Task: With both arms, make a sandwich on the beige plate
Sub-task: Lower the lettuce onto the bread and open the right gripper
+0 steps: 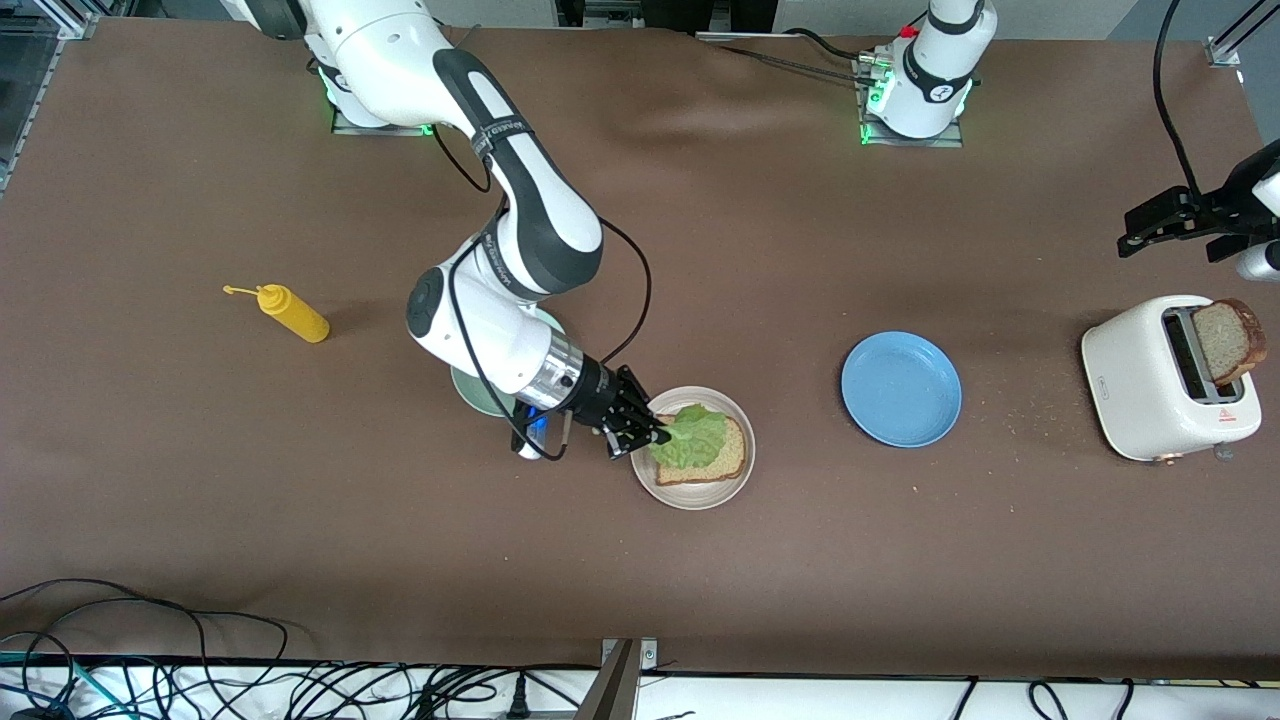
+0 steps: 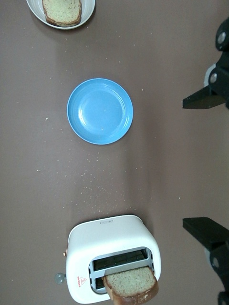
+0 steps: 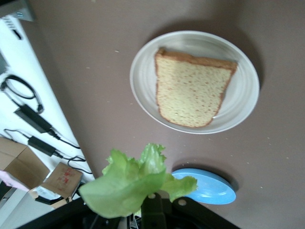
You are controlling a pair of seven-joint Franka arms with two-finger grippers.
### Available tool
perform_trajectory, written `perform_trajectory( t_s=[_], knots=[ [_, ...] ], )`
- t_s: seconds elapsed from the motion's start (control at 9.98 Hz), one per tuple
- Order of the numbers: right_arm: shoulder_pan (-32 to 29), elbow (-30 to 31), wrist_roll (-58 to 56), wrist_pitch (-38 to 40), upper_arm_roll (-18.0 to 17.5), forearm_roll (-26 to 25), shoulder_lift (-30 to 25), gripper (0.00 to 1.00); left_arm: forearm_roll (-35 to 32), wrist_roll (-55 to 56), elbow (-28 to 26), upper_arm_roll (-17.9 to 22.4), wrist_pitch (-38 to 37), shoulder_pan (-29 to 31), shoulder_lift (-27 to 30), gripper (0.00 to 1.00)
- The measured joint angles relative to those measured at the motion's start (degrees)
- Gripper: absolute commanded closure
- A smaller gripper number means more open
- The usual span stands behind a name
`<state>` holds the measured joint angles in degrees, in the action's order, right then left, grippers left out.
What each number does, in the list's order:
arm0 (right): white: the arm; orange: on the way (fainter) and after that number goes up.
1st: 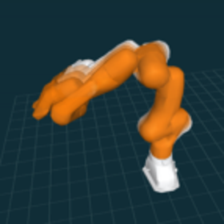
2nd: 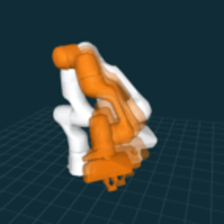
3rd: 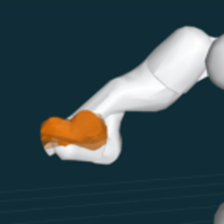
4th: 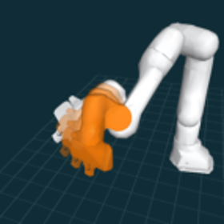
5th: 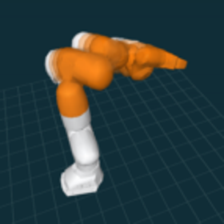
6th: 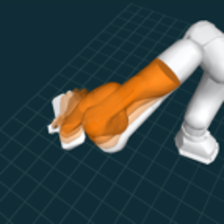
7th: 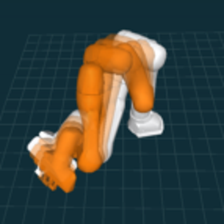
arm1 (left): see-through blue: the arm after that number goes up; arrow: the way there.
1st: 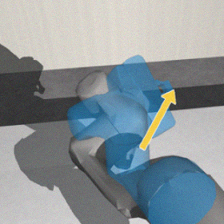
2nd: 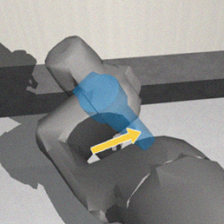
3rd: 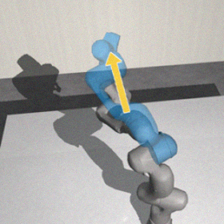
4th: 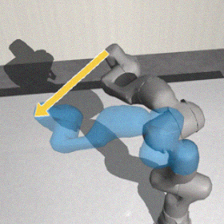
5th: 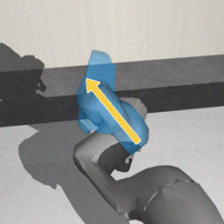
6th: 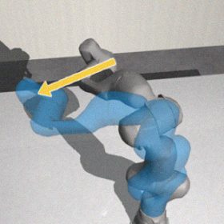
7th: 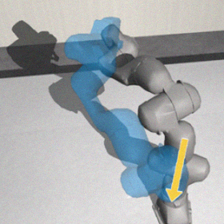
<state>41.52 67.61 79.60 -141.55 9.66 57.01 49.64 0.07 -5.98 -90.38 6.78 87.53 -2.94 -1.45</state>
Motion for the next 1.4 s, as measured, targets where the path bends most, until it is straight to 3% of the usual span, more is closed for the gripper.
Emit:
perform_trajectory(
  t_s=[0.7, 1.1, 1.2, 1.3, 1.4],
  knots=[
    [0.0, -1.4, 0.8, -6.6, -4.2, 0.3, 7.9, 1.0, 0.0, 0.0, 0.0, 0.0, 0.0, 0.0, 0.0, 0.0],
    [-0.1, -3.3, 0.8, -8.5, -4.4, 0.4, 10.3, 1.0, 0.0, 0.0, 0.0, 0.0, 0.0, 0.0, 0.0, 0.0],
    [-0.1, -3.8, 0.8, -8.6, -4.4, 0.4, 10.7, 0.77, 0.0, 0.0, 0.0, 0.0, 0.0, 0.0, 0.0, 0.0],
    [-0.1, -4.1, 0.8, -8.6, -4.4, 0.4, 10.8, 0.45, 0.0, 0.0, 0.0, 0.0, 0.0, 0.0, 0.0, 0.0],
    [-0.1, -4.2, 0.8, -8.6, -4.4, 0.4, 10.8, 0.37, 0.0, 0.0, 0.0, 0.0, 0.0, 0.0, 0.0, 0.0]
  ],
)
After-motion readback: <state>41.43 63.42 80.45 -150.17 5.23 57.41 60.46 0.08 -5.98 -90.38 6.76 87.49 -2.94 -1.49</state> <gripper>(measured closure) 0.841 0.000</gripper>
